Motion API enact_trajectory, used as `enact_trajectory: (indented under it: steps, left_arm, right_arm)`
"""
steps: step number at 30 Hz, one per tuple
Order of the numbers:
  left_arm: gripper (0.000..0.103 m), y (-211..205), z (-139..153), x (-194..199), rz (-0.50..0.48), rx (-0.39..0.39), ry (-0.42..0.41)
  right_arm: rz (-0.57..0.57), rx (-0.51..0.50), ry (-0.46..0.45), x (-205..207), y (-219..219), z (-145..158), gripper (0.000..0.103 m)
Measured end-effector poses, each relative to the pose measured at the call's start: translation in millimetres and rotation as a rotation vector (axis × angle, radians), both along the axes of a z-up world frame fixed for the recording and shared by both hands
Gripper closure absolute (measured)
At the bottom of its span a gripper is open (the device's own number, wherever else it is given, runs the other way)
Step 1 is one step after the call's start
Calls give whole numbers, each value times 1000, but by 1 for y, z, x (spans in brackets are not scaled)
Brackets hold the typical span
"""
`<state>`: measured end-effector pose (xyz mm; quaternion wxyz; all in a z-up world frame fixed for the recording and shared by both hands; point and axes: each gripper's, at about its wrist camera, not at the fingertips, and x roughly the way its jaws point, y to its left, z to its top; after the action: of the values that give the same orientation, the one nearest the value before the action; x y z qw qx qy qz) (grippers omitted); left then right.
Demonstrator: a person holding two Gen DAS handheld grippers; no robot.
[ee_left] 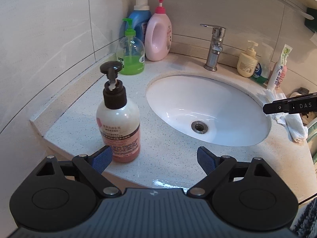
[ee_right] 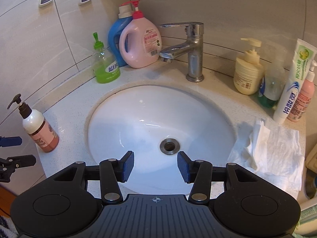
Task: Clean container
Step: 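Move the right gripper back to the pump bottle and close on it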
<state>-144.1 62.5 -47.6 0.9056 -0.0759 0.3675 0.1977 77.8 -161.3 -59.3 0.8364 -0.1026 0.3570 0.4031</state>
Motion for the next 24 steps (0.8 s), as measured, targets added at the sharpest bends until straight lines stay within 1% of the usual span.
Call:
enact_trajectory:
  steps: [8,18,21,23,24]
  left_arm:
    - [8,24,6,-16,33,-1,-2]
    - [8,56,9,-35,54,-1,7]
    - [5,65,11,-39,49,3,5]
    - [5,70,12,-42,42,9,1]
    - [5,72,12,-43,38,13,1]
  right_arm:
    - [81,-1,-12,-16,39,7,51]
    - [153,16,-4,-35,83,11,51]
    - [179,19,-6,-44,98,10,49]
    - [193,24,-10,-49,106,8,44]
    - [200,26,-12,-52,110,8,44]
